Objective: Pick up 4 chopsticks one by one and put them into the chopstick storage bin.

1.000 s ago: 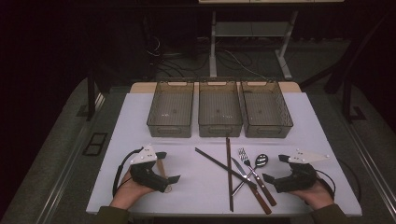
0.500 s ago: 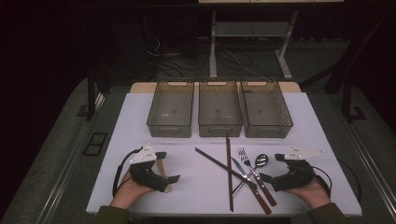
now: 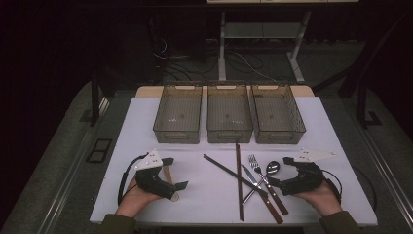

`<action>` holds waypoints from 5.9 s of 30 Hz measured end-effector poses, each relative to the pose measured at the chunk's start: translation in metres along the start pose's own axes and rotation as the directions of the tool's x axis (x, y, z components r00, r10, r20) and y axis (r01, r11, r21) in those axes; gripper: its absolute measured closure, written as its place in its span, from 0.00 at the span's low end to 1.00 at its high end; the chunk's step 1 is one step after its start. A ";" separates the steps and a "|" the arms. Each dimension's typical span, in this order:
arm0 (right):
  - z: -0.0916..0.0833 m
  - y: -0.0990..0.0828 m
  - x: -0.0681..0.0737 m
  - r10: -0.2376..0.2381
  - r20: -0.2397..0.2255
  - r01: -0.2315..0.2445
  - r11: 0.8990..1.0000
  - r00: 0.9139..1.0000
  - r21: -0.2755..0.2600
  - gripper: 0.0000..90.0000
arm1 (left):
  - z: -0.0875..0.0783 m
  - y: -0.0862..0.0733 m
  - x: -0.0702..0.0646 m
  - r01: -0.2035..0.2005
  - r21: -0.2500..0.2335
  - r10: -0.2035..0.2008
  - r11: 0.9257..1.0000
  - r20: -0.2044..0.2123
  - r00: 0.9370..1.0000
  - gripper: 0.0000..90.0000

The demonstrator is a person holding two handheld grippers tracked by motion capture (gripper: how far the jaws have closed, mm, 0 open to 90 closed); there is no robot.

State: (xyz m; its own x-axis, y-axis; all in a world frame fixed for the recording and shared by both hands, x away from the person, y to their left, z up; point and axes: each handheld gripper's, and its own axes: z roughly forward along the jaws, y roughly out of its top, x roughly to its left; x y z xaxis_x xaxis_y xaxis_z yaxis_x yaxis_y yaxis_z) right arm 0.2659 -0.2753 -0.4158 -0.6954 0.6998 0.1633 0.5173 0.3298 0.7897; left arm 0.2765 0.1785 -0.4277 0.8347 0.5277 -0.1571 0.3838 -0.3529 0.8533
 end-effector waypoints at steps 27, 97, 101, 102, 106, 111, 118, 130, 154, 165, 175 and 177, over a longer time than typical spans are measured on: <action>0.033 0.018 0.017 -0.057 -0.087 0.059 0.998 0.995 0.025 0.08 | -0.005 -0.004 -0.005 0.009 -0.007 -0.009 1.000 -0.029 1.000 0.00; 0.065 0.019 0.033 -0.156 -0.159 0.188 0.960 0.975 0.209 0.92 | -0.005 -0.005 -0.009 -0.014 0.000 0.014 1.000 -0.022 1.000 0.00; 0.066 0.018 0.032 -0.163 -0.153 0.194 0.957 0.975 0.218 0.92 | -0.005 -0.004 -0.010 -0.017 0.001 0.017 1.000 -0.022 1.000 0.00; 0.067 0.017 0.032 -0.163 -0.150 0.193 0.956 0.975 0.221 0.92 | -0.005 -0.004 -0.010 -0.017 0.001 0.017 1.000 -0.022 1.000 0.00; 0.067 0.017 0.031 -0.165 -0.145 0.195 0.955 0.976 0.225 0.92 | -0.005 -0.005 -0.010 -0.016 0.001 0.016 1.000 -0.022 1.000 0.00; 0.069 0.016 0.032 -0.169 -0.144 0.198 0.955 0.975 0.222 0.92 | -0.005 -0.004 -0.010 -0.017 0.003 0.017 1.000 -0.022 1.000 0.00; 0.072 0.015 0.033 -0.176 -0.144 0.206 0.950 0.974 0.233 0.92 | -0.005 -0.005 -0.010 -0.016 0.007 0.016 1.000 -0.022 1.000 0.00; 0.075 0.014 0.036 -0.176 -0.150 0.209 0.948 0.973 0.241 0.94 | -0.004 -0.005 -0.010 -0.017 0.006 0.017 1.000 -0.023 1.000 0.00; 0.070 0.016 0.035 -0.174 -0.143 0.203 0.953 0.974 0.226 0.95 | -0.005 -0.005 -0.010 -0.019 0.005 0.019 1.000 -0.021 1.000 0.00; 0.066 0.018 0.031 -0.154 -0.158 0.185 0.961 0.975 0.207 0.95 | -0.003 -0.005 -0.007 -0.015 0.000 0.015 1.000 -0.025 1.000 0.00; 0.061 0.023 0.029 -0.147 -0.173 0.179 0.966 0.974 0.186 0.95 | -0.004 -0.008 -0.004 -0.023 0.012 0.024 1.000 -0.030 0.999 0.00; 0.060 0.024 0.028 -0.144 -0.176 0.176 0.967 0.974 0.184 0.95 | -0.003 -0.008 -0.003 -0.020 0.007 0.020 1.000 -0.032 0.999 0.00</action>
State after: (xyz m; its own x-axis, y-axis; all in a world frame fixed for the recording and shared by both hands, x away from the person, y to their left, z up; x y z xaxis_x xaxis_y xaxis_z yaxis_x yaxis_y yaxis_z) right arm 0.2885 -0.2093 -0.4280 -0.8395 0.5223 0.1499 0.4696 0.5585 0.6838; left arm 0.2696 0.1824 -0.4325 0.8294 0.5447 -0.1242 0.3700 -0.3689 0.8527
